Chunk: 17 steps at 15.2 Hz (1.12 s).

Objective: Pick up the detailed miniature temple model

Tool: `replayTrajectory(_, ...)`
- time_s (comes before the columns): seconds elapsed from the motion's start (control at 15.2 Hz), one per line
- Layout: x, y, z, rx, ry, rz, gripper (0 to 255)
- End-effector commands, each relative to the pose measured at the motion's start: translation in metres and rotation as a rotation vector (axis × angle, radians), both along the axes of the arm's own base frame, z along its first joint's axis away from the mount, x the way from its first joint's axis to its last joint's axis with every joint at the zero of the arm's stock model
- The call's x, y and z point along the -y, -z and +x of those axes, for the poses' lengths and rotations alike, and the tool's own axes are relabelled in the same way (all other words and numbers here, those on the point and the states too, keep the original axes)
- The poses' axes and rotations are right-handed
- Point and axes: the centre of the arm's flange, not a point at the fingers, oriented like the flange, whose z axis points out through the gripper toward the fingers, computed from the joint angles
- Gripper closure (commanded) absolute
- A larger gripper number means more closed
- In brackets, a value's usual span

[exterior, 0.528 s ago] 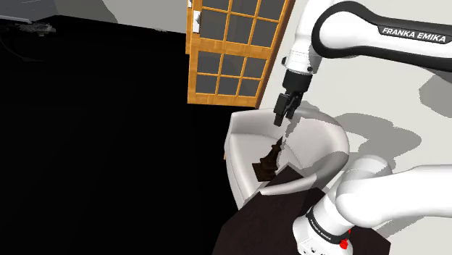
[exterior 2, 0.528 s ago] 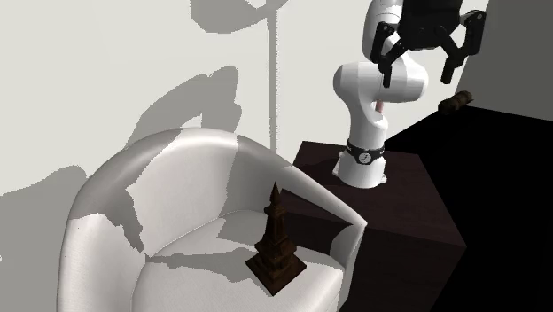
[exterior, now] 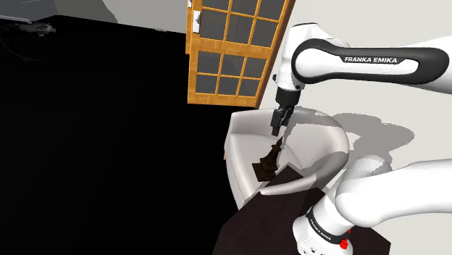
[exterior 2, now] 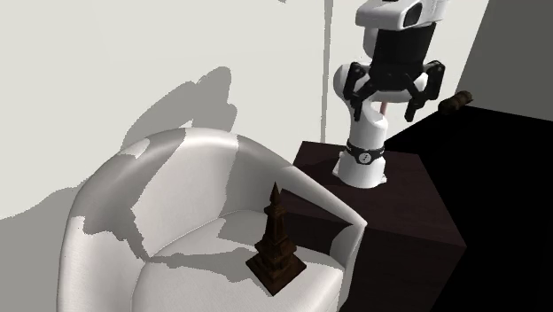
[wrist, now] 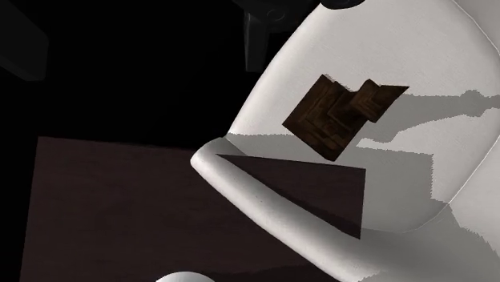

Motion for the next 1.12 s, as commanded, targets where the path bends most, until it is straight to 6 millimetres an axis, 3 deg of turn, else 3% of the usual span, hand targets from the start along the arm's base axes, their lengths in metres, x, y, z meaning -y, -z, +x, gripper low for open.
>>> replayTrajectory(0.0,0.01,0.023,0.003,-0.013,-0.035,-0.029,0)
replayTrajectory(1.06,0.104,0.189,0.051,-0.125,-0.287,-0.257,0)
